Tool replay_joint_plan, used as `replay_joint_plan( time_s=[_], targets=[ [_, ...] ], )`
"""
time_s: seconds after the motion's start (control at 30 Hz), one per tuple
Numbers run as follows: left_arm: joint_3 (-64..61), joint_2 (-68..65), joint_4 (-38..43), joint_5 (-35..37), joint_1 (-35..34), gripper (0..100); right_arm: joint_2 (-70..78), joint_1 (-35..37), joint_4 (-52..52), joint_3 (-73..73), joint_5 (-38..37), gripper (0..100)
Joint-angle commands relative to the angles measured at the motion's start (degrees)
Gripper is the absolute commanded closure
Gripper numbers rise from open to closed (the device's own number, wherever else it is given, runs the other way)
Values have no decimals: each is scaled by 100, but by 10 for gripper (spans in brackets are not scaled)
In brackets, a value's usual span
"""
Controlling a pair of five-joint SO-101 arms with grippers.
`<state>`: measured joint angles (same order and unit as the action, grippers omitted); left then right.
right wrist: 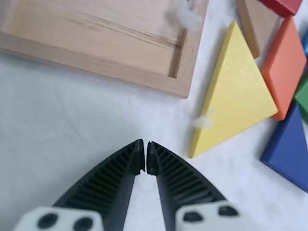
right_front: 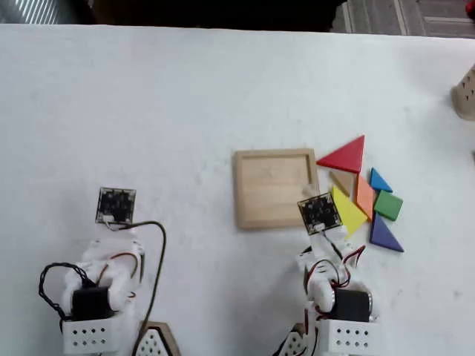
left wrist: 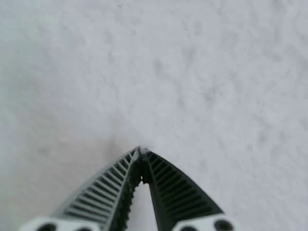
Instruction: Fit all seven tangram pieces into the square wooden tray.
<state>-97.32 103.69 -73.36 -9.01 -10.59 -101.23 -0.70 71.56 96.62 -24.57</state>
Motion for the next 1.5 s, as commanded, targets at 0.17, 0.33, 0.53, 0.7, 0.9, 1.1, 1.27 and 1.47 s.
replay_joint_plan(
  time_s=[0.17, 0.33, 0.53, 0.7, 0.9, 1.1, 1.27, 1.47],
  targets=[
    [35, 84, -44, -26, -40, 976, -48, -4, -4, 26, 26, 981],
    [35, 84, -35, -18, -40, 976, -57, -40, -4, 26, 26, 981],
    [176, 84, -9, -18, -40, 976, -84, -4, 48, 26, 26, 981],
    [580, 84, -9, -18, -40, 976, -92, 4, 4, 26, 26, 981],
    [1152, 84, 18, -44, 92, 976, -92, -101, -866, -105, 26, 981],
    [1996, 48, 589, -290, 198, 976, -48, -136, -505, 35, 18, 981],
    [2875, -593, 642, -281, 198, 952, -92, -127, -207, 26, -1116, 981],
    [4387, -3345, 826, 747, 268, 770, -92, -136, -215, 18, -993, 981]
  ],
)
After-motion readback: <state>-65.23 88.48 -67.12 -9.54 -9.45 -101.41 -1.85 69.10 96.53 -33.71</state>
